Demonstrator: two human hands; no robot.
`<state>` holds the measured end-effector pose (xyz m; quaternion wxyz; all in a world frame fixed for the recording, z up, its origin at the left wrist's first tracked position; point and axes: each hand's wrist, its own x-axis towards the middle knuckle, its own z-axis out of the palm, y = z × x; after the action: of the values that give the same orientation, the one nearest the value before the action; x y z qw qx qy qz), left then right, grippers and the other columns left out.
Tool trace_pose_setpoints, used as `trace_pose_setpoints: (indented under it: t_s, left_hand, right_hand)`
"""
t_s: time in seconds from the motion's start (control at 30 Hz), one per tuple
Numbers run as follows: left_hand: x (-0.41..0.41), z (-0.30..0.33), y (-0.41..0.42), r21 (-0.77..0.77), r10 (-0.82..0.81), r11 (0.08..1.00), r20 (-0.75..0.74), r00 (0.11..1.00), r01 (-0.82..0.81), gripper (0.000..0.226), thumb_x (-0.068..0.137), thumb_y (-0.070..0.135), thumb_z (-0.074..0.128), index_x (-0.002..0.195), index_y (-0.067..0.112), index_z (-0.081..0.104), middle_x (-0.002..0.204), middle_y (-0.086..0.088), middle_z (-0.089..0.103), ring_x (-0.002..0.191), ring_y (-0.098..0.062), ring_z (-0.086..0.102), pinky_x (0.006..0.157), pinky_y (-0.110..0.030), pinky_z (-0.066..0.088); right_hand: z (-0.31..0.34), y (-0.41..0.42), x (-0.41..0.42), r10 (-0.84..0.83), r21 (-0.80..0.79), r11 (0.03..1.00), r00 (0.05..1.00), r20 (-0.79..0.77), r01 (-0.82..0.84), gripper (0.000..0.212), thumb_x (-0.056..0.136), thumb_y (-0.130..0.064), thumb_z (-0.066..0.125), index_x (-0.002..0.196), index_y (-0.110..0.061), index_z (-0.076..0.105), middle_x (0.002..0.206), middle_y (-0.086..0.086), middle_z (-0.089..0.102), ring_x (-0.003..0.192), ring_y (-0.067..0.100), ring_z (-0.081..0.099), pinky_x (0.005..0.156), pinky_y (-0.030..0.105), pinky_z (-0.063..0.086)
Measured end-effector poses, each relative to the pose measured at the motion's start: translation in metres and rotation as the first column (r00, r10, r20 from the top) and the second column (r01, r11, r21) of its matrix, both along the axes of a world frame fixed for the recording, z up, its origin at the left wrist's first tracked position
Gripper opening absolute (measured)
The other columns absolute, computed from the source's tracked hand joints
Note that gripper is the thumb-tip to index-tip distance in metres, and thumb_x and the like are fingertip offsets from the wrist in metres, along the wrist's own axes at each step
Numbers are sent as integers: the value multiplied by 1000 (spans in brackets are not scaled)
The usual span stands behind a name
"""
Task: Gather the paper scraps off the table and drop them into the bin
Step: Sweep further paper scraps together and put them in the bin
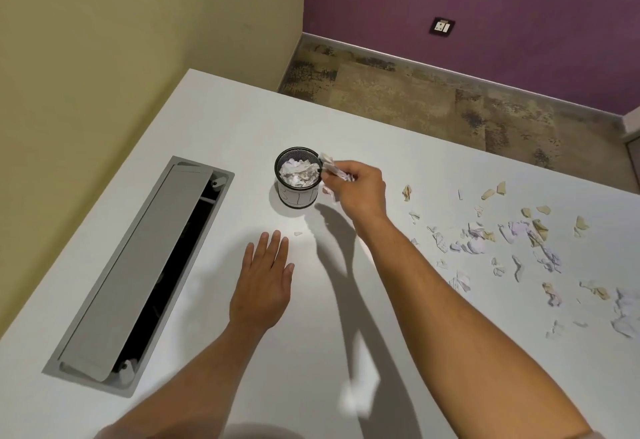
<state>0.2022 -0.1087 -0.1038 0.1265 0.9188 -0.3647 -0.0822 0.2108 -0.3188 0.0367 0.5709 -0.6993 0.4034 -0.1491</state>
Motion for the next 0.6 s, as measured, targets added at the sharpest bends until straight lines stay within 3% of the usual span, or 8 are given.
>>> trace_pose_setpoints:
  t_s: [0.13, 0.2, 0.3, 0.4, 0.6]
  left_hand:
    - [0, -2, -1, -29, 8, 1000, 4, 1000, -7, 55, 103, 36, 22, 151, 10, 31, 160, -7, 26, 150, -24, 14, 121, -47, 14]
    - [0, -2, -1, -39, 10, 999, 6, 1000, -10, 55, 103, 35, 23, 151, 10, 31, 159, -7, 27, 150, -24, 15, 121, -48, 15]
    - [0, -2, -1, -40, 8, 999, 14, 1000, -7, 55, 103, 35, 22, 151, 10, 31, 160, -7, 26, 151, -24, 14, 122, -47, 14]
    - [0, -3, -1, -41, 5, 999, 32, 999, -4, 54, 103, 35, 23, 151, 10, 32, 159, -7, 27, 150, -24, 15, 122, -46, 12]
    - [0, -5, -2, -46, 7, 999, 38, 999, -6, 54, 103, 34, 26, 151, 10, 31, 160, -7, 27, 151, -24, 14, 122, -47, 14]
  right_hand:
    - [7, -5, 31, 153, -248, 955, 986, -62, -164, 12, 80, -15, 73, 88, -22, 78, 67, -15, 67, 67, 6, 58, 57, 7, 37]
    - [9, -6, 44, 252, -370, 878, 950, -184, -304, 17, 82, -8, 67, 91, -18, 78, 80, -1, 72, 78, 13, 58, 60, 11, 36]
    - [7, -3, 59, 366, -452, 707, 828, -424, -544, 30, 80, 3, 57, 97, -14, 75, 97, 12, 70, 91, 27, 62, 74, 27, 47]
    - [4, 6, 68, 397, -459, 541, 695, -599, -705, 28, 80, 3, 54, 97, -13, 70, 99, 15, 63, 91, 32, 59, 70, 29, 42]
    - [-4, 17, 82, 396, -415, 444, 590, -704, -794, 28, 87, -1, 51, 111, -6, 65, 115, 17, 59, 102, 36, 59, 70, 33, 39]
